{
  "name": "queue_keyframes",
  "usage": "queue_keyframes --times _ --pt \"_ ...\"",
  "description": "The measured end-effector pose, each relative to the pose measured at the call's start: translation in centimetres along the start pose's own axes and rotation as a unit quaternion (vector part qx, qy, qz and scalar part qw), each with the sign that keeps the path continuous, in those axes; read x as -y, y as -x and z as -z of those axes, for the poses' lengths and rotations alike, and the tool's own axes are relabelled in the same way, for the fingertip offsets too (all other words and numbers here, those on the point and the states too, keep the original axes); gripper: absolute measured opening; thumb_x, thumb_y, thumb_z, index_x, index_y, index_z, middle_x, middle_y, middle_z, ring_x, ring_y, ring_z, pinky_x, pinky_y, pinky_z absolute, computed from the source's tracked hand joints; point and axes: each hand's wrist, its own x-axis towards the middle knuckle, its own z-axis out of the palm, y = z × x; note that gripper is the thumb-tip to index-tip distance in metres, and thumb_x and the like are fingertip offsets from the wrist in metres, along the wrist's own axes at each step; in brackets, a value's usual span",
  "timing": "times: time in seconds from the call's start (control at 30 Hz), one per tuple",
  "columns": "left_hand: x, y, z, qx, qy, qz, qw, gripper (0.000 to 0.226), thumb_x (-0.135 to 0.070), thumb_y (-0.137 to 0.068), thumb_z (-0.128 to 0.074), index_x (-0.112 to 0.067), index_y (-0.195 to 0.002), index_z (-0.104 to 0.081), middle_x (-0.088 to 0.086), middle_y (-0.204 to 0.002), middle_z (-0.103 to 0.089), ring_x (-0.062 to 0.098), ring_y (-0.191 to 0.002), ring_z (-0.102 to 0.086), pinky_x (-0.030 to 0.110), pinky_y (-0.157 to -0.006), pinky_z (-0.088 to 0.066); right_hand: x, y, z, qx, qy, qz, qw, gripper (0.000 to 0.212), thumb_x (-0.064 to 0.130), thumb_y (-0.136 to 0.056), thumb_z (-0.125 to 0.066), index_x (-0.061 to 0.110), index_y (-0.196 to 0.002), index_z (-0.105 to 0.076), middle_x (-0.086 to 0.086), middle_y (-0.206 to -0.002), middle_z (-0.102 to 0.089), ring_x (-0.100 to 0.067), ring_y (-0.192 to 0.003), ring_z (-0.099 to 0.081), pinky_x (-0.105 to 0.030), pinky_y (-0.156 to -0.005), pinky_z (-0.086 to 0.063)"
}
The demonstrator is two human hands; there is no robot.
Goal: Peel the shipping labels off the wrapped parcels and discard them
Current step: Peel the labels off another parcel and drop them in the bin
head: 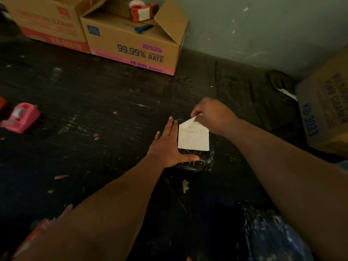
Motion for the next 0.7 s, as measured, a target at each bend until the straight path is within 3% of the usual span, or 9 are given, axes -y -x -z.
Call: queue_keyframes --times 0.1,0.3,0.57,0.7 --pt "0.0 0.0 0.1 0.003 0.001 0.000 1.000 0.150 -0.094 -0.052 -0.064 -0.025 -0.156 0.020 -0.008 -0.163 0.030 0.016 -0.155 0.005 0.052 -0.125 -0.002 0.2 0.3 0.3 -0.003 0.001 -0.014 1.000 0.029 0.020 -0.096 -0.059 0.019 -0.123 -0.067 -0.003 -0.121 -0.067 -0.019 -0.106 -0.061 -0.031 -0.084 -0.048" --pt "-0.1 0.1 0.3 0.005 -0.016 0.004 1.000 0.148 -0.094 -0.055 -0.063 -0.025 -0.157 0.020 -0.007 -0.164 0.029 0.018 -0.155 0.004 0.051 -0.124 -0.001 0.9 1.1 0.9 0.005 0.000 -0.011 1.000 0.019 0.023 -0.095 -0.061 0.016 -0.108 -0.072 -0.005 -0.106 -0.070 -0.019 -0.094 -0.062 -0.028 -0.071 -0.040" --pt "-0.3 0.2 0.5 0.004 -0.036 0.011 0.999 0.147 -0.094 -0.056 -0.061 -0.023 -0.158 0.018 -0.005 -0.165 0.027 0.018 -0.155 0.005 0.051 -0.124 0.000 1.3 3.0 1.2 0.007 0.010 0.010 1.000 0.018 0.023 -0.095 -0.061 0.017 -0.109 -0.071 -0.003 -0.103 -0.069 -0.014 -0.083 -0.057 -0.028 -0.069 -0.039" --pt "-0.5 0.4 0.6 0.001 -0.045 0.015 0.999 0.146 -0.093 -0.057 -0.062 -0.023 -0.159 0.016 -0.003 -0.166 0.026 0.019 -0.155 0.004 0.053 -0.124 -0.001 1.4 3.8 1.2 0.009 0.021 0.021 1.000 0.019 0.025 -0.095 -0.060 0.018 -0.110 -0.070 -0.002 -0.105 -0.068 -0.016 -0.088 -0.060 -0.032 -0.075 -0.048"
